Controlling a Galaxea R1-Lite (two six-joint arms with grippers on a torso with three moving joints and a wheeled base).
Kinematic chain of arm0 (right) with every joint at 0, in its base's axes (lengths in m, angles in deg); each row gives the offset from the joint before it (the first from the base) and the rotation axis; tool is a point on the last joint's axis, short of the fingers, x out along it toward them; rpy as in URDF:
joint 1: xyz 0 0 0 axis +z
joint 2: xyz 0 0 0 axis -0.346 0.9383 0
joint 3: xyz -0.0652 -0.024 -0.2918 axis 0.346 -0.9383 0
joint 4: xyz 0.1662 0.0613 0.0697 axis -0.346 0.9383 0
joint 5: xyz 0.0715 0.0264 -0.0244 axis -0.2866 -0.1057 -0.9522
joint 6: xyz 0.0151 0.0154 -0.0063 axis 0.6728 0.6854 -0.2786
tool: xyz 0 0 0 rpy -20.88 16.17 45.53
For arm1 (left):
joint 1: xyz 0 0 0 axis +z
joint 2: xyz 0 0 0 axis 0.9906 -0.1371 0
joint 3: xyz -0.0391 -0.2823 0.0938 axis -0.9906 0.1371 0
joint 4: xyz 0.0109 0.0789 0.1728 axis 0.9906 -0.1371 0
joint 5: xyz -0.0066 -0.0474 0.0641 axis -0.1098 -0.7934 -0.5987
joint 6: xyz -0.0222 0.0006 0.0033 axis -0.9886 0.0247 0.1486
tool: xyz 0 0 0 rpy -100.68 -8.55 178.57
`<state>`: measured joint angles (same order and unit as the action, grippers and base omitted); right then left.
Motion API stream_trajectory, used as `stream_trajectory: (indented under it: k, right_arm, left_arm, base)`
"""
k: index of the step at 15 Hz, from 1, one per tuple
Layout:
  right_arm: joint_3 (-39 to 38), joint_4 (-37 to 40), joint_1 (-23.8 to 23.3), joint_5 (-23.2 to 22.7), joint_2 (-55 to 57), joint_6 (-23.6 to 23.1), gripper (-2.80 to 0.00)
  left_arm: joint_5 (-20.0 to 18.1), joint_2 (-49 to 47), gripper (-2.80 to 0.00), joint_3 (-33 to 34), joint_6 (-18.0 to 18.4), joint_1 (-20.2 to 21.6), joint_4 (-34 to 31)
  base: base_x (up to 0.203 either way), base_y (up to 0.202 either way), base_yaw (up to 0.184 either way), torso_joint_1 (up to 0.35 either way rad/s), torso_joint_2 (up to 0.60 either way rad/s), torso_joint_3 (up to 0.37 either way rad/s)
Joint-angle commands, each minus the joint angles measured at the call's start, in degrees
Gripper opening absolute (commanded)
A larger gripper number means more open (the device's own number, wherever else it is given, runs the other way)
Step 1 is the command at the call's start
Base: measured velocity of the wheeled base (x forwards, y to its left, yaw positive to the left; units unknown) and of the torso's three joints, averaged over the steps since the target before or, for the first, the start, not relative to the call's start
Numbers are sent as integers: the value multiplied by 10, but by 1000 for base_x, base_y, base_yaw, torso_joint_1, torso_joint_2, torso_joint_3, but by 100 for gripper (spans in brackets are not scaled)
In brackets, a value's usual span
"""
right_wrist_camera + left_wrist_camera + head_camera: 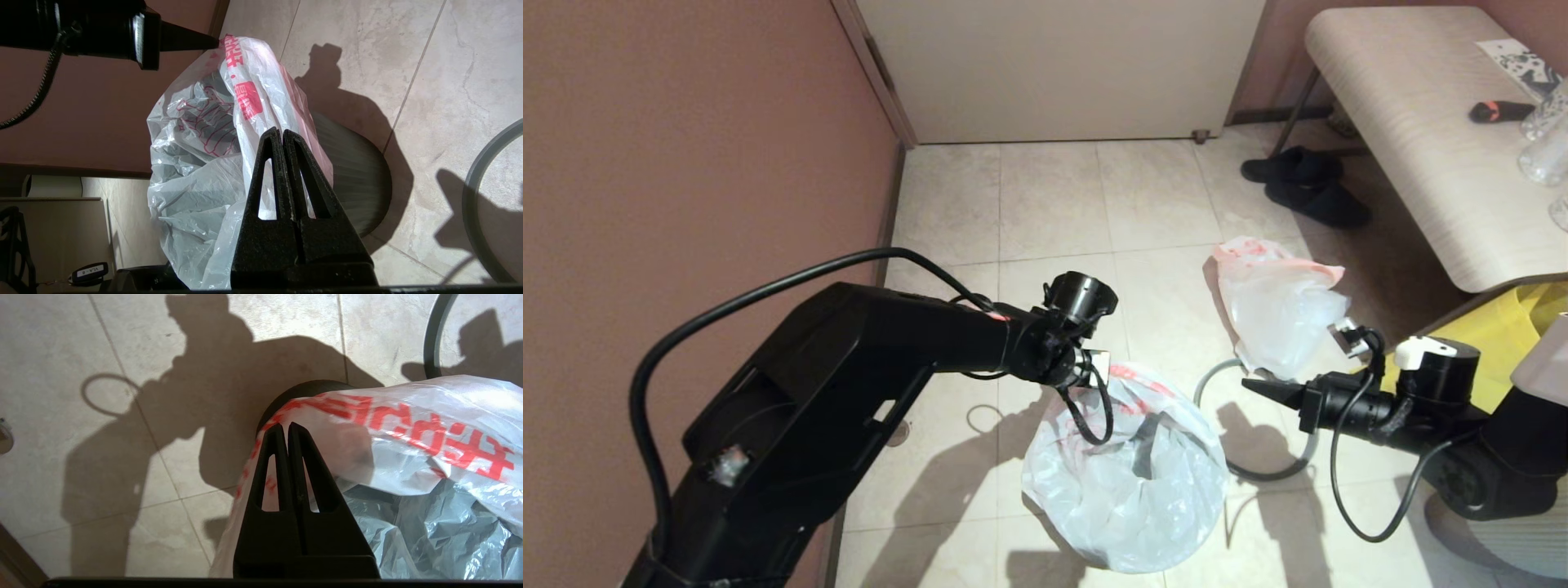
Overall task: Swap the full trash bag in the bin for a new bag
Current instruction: Put the new garbage bag on the trash can, then place the trash can ring on the trash can
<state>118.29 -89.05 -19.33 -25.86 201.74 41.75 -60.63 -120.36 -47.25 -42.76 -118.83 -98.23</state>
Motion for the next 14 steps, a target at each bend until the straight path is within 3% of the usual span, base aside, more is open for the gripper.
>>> stream_trajectory:
  k: [1,4,5,6,8,12,14]
  right_arm:
    - [-2,-4,8,-2,2,1,-280]
    - [13,5,14,5,6,2,-280]
    - [16,16,26,14,-1,13,-280]
    - [18,29,41,50,-14,30,-280]
    - [15,94,78,183,-59,44,-280]
    - [39,373,100,360,-209,12,-280]
    - [79,482,106,456,-235,-11,-280]
  left_arm:
    - [2,45,-280,31,-6,7,-1]
    - [12,80,-280,82,-31,29,-1]
    - [21,78,-280,80,-18,35,-3]
    - [29,79,-280,78,-15,46,0]
    - [57,100,-280,83,-23,61,-3]
    - [88,194,-280,203,-63,75,4]
    - [117,237,-280,217,-61,78,6]
  base:
    - [0,0,0,0,0,0]
    - [0,0,0,0,0,0]
    - [0,0,0,0,0,0]
    - [0,0,0,0,0,0]
    - [0,0,0,0,0,0]
    - [0,0,0,0,0,0]
    - [0,0,0,0,0,0]
